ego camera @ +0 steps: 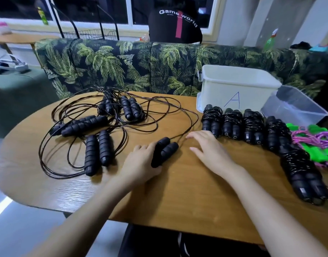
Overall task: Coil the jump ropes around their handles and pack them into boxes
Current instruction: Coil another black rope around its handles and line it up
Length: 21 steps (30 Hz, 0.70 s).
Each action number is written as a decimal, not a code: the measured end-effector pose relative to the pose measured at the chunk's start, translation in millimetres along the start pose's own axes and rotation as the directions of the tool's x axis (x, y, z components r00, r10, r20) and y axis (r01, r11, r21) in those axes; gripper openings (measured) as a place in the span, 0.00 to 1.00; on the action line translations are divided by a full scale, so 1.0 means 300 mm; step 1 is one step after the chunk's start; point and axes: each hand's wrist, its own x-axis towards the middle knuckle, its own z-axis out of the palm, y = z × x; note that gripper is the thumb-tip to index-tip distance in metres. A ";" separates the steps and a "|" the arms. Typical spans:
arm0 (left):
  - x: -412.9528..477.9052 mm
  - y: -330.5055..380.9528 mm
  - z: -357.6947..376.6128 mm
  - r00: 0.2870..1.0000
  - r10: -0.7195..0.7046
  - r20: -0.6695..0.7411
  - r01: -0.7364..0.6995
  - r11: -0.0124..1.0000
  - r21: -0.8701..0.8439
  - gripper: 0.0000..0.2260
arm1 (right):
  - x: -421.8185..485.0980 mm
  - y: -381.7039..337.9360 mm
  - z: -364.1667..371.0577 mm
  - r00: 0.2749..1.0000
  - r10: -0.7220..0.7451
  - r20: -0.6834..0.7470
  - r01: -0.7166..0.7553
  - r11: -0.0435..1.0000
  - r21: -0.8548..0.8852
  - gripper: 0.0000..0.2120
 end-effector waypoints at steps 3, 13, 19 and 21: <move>0.017 -0.054 -0.023 0.966 0.238 0.097 -0.234 0.971 -0.055 0.37 | -0.005 0.047 -0.018 0.996 -0.051 0.074 0.051 0.999 0.003 0.18; 0.088 -0.144 -0.004 0.905 0.406 0.130 -0.394 0.913 -0.106 0.33 | -0.012 0.164 0.021 0.963 -0.074 0.258 0.077 0.997 -0.002 0.26; 0.073 -0.151 0.021 0.902 0.426 0.068 -0.418 0.903 -0.103 0.31 | -0.022 0.190 0.028 0.969 -0.195 0.150 0.217 0.965 -0.148 0.14; 0.068 -0.148 0.023 0.907 0.416 0.066 -0.410 0.907 -0.096 0.30 | -0.039 0.193 0.027 0.968 -0.230 0.103 0.248 0.940 -0.235 0.17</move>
